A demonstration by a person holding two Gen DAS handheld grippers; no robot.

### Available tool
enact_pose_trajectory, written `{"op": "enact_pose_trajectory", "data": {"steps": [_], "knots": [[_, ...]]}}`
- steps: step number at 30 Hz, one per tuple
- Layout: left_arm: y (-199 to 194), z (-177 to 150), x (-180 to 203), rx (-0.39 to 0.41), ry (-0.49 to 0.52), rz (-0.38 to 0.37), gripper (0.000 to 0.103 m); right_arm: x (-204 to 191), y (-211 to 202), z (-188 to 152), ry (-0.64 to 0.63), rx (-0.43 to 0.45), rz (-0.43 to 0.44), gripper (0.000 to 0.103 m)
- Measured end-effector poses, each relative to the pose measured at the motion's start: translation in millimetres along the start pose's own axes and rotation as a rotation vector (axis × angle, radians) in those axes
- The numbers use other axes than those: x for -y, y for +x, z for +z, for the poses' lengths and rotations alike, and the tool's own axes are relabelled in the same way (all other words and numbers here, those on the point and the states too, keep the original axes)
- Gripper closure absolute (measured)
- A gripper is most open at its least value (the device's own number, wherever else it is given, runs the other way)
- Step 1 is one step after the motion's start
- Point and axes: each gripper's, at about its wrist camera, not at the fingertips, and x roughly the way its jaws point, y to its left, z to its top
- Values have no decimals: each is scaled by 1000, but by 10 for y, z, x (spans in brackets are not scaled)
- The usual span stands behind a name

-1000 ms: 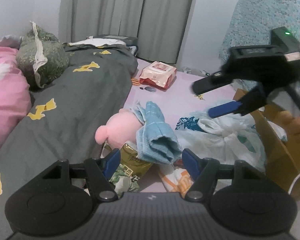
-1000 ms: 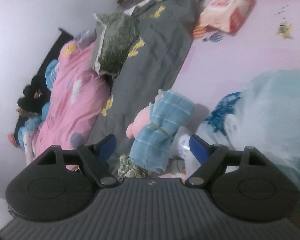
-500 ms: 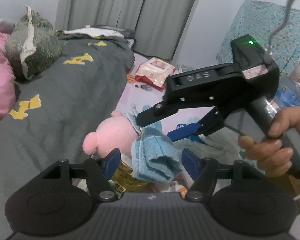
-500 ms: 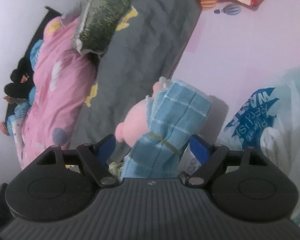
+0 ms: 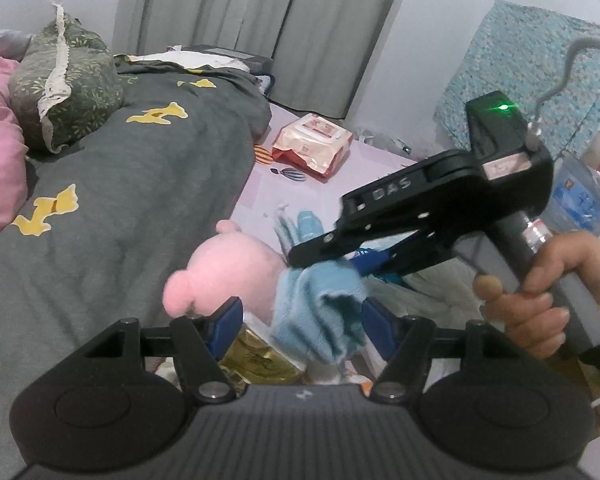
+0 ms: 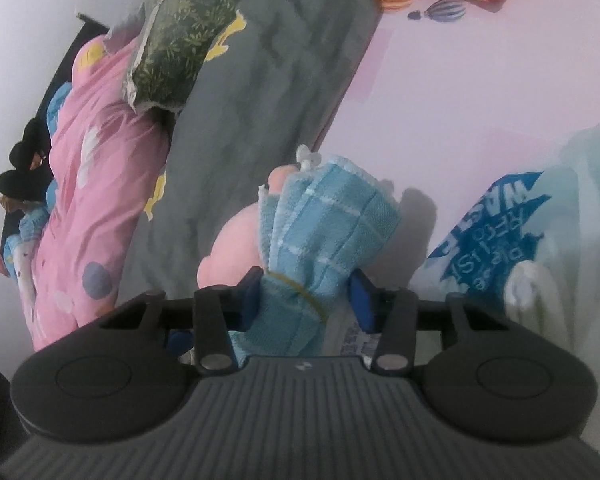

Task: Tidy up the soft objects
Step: 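Lower the right tool toward the pink plush toy beside the towel, then close the right tool on the pink plush toy's ear and lift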

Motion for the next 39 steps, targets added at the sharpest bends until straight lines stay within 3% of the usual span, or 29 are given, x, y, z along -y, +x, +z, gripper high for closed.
{"op": "enact_pose_trajectory", "data": {"steps": [4, 12, 16, 18, 20, 22, 32, 34, 36, 38, 39], "knots": [[-4, 15, -12, 2, -6, 14, 37, 14, -173, 139, 1, 60, 3, 66], [62, 44, -47, -11, -21, 42, 37, 45, -425, 459, -37, 199, -87, 65], [87, 52, -100, -9, -26, 71, 37, -24, -401, 472, -51, 179, -63, 61], [98, 48, -119, -11, -30, 81, 37, -114, -346, 454, -64, 154, -41, 55], [121, 52, -131, -18, -35, 88, 37, -252, -242, 483, -94, 116, -26, 44], [137, 50, -129, -23, -35, 91, 37, -399, -127, 536, -145, 84, -30, 40], [210, 60, -165, -39, -44, 87, 37, -765, 787, 762, -290, -96, -88, 40], [211, 61, -166, -39, -44, 87, 37, -749, 914, 766, -293, -117, -88, 43], [211, 65, -177, -39, -49, 86, 37, -719, 976, 758, -281, -123, -84, 58], [202, 65, -180, -34, -48, 88, 37, -685, 952, 739, -267, -121, -59, 82], [193, 66, -178, -30, -46, 90, 37, -681, 916, 732, -265, -110, -54, 83]]}}
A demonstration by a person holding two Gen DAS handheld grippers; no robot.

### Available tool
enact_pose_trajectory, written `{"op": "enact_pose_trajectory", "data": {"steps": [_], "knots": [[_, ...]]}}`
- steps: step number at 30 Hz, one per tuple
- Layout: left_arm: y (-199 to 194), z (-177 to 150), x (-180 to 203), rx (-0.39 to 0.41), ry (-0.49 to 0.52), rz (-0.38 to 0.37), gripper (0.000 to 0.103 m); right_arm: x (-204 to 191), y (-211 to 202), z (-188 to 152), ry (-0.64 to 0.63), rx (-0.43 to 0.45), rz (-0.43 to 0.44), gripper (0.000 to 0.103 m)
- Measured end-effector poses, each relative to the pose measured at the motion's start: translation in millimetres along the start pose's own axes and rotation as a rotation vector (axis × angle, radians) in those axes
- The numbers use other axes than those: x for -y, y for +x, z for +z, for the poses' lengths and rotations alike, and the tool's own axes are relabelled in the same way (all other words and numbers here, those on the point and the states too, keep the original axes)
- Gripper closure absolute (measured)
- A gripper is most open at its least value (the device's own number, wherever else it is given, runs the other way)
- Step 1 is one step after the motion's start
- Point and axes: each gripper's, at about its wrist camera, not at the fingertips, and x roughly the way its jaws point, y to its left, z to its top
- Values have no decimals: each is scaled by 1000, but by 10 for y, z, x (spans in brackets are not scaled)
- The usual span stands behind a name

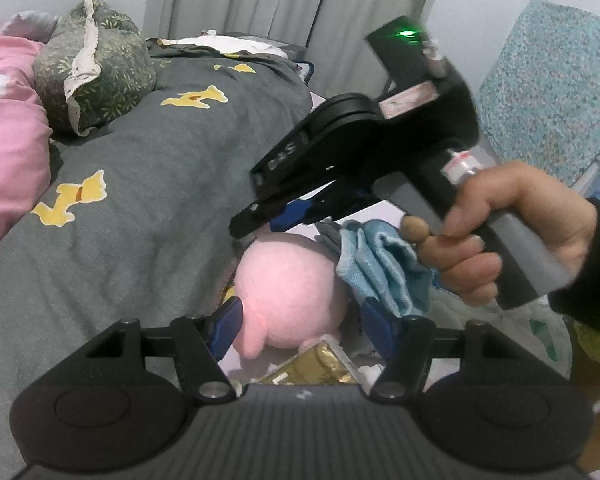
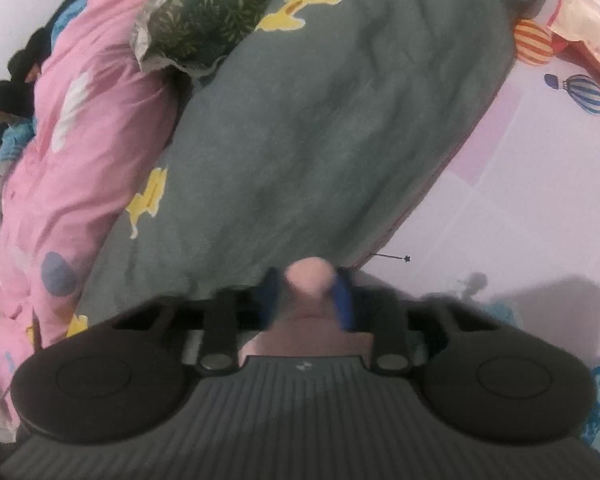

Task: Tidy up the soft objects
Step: 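Close the right tool on the pink plush toy's ear and lift, then carry the plush toy with the right tool into the cardboard box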

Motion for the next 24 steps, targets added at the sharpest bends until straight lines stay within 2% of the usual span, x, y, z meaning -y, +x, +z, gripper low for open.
{"op": "enact_pose_trajectory", "data": {"steps": [9, 17, 21, 24], "knots": [[-116, 58, 35, 47, 3, 12, 37, -14, -704, -203, 18, 179, 100, 87], [-359, 103, 182, 109, 28, -6, 37, -148, -1404, -396, -5, 349, 138, 87], [-456, 75, 290, 125, 52, -30, 37, -97, -1934, -581, 11, 448, 157, 87], [-502, 48, 363, 131, 69, -53, 37, -14, -2451, -816, 23, 543, 137, 87]]}}
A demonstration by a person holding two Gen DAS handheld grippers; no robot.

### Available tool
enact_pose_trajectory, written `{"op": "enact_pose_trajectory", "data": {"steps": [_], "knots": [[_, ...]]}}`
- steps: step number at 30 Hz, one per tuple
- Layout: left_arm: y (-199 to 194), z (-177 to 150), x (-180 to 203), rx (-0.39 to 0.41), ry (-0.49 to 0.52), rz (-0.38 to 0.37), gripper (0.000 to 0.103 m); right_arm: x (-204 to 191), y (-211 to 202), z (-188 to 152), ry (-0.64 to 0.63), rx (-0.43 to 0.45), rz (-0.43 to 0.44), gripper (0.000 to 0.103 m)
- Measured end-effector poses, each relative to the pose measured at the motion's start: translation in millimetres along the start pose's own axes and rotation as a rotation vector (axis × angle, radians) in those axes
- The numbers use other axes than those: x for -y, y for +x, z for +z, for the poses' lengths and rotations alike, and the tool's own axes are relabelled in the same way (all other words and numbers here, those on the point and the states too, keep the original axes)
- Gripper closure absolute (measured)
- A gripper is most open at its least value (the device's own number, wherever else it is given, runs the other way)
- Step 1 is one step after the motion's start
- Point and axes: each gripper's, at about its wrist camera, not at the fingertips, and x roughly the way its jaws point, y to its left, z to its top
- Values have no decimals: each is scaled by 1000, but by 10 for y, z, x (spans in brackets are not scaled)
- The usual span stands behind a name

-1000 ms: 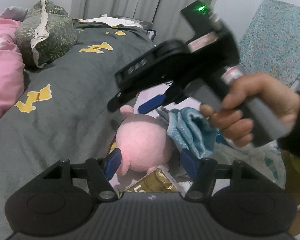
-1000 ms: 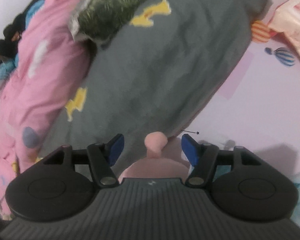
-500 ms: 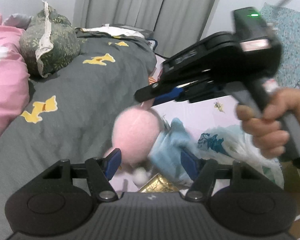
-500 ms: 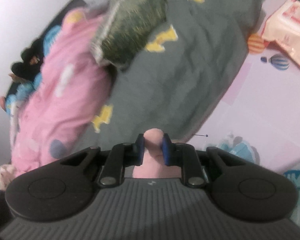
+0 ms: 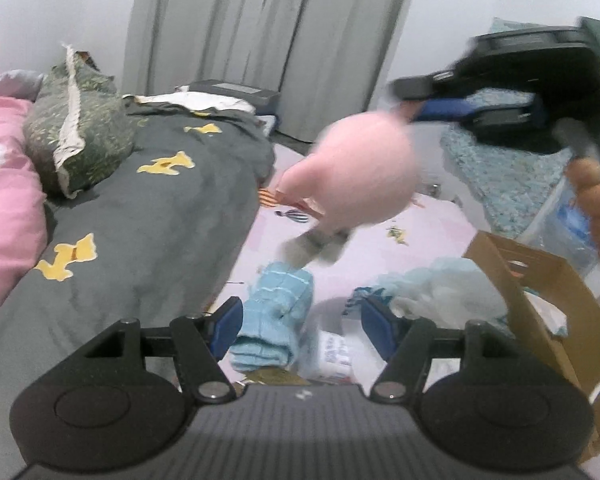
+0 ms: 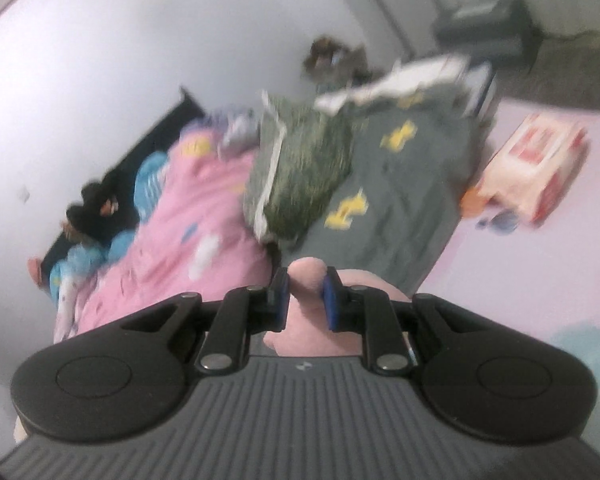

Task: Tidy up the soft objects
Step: 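Carry the plush toy with the right tool into the cardboard box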

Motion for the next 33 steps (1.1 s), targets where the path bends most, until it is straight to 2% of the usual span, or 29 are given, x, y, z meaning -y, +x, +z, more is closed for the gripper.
{"op": "enact_pose_trajectory", "data": {"steps": [3, 7, 12, 19, 23, 27, 30, 33], "knots": [[-8, -14, 77, 0, 13, -26, 37, 80, -568, 25, 6, 87, -58, 87], [27, -28, 170, -8, 31, -46, 37, 313, -1308, -56, 41, 178, -185, 87], [90, -45, 268, -23, 47, -61, 37, 861, -1941, -313, 161, 219, -367, 87], [142, -62, 405, -33, 70, -76, 37, 1564, -2429, -695, 248, 315, -625, 87], [170, -69, 419, -41, 70, -79, 37, 1849, -2406, -1055, 264, 261, -740, 87], [203, -67, 420, -51, 67, -83, 37, 2107, -2341, -1509, 374, 179, -742, 86], [200, -70, 426, -51, 67, -88, 37, 2145, -2329, -1772, 450, 156, -705, 86], [190, -81, 438, -50, 68, -92, 37, 2084, -2291, -1950, 472, 152, -670, 86]]}}
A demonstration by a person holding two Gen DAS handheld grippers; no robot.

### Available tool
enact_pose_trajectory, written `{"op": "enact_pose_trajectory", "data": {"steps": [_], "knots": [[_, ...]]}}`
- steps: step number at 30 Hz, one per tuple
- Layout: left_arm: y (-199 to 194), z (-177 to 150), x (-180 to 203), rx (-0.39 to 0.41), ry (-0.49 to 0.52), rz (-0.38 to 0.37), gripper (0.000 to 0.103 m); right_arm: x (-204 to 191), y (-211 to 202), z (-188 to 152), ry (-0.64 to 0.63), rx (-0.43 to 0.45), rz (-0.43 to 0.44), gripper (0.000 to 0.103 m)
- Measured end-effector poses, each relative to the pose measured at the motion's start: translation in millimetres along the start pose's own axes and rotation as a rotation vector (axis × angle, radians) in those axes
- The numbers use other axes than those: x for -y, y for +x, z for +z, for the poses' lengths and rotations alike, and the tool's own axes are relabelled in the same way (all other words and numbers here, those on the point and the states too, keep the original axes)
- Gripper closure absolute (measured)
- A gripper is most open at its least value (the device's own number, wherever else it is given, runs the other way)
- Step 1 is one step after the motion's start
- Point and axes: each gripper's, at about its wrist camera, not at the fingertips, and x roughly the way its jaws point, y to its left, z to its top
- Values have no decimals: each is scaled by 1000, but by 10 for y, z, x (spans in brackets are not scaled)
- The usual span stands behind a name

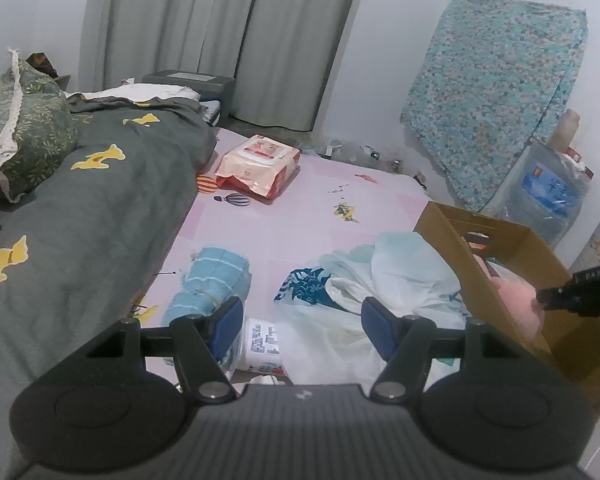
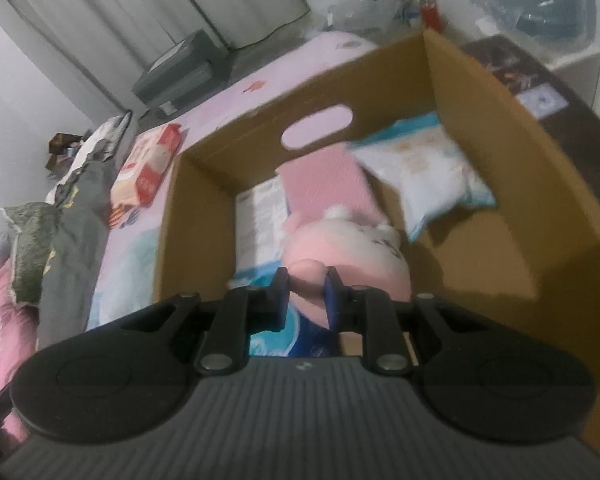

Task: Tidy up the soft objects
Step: 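Carry the plush toy with the right tool into the cardboard box, then open the right tool to release the toy and withdraw, then lower the right tool onto the blue checked towel roll and grasp it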

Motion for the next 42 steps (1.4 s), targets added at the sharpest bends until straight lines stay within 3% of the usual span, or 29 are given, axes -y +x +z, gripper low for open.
{"op": "enact_pose_trajectory", "data": {"steps": [8, 9, 11, 13, 16, 23, 27, 29, 35, 39, 42], "knots": [[-24, -11, -9, 2, -5, -8, 37, -256, -181, -203, -14, -48, 31, 81], [-24, -9, -16, 2, -4, -9, 37, -265, -186, -181, -13, -59, 26, 76], [-28, -13, -18, 3, -3, -11, 37, -261, -227, -210, -4, -59, 25, 49], [-37, -19, -30, 4, -4, -10, 37, -280, -289, -180, -1, -27, 22, 40], [-49, -27, -66, 5, -9, -8, 37, -290, -371, -114, -9, 24, 12, 33], [-128, -56, -176, 10, -21, 19, 36, -196, -250, -7, 71, 34, 27, 31], [-202, -88, -278, 6, -24, 57, 35, -359, -253, 30, 55, 57, 69, 28], [-235, -122, -337, 1, -24, 76, 35, -523, -254, 58, 22, 64, 95, 23], [-250, -229, -474, -34, -40, 121, 34, -1197, -143, 107, -99, 11, 236, 21], [-216, -189, -490, -39, -27, 139, 34, -1727, 128, 74, -161, -96, 339, 21], [-108, -43, -512, -57, 1, 195, 35, -2176, 409, 51, -202, -194, 400, 21]]}}
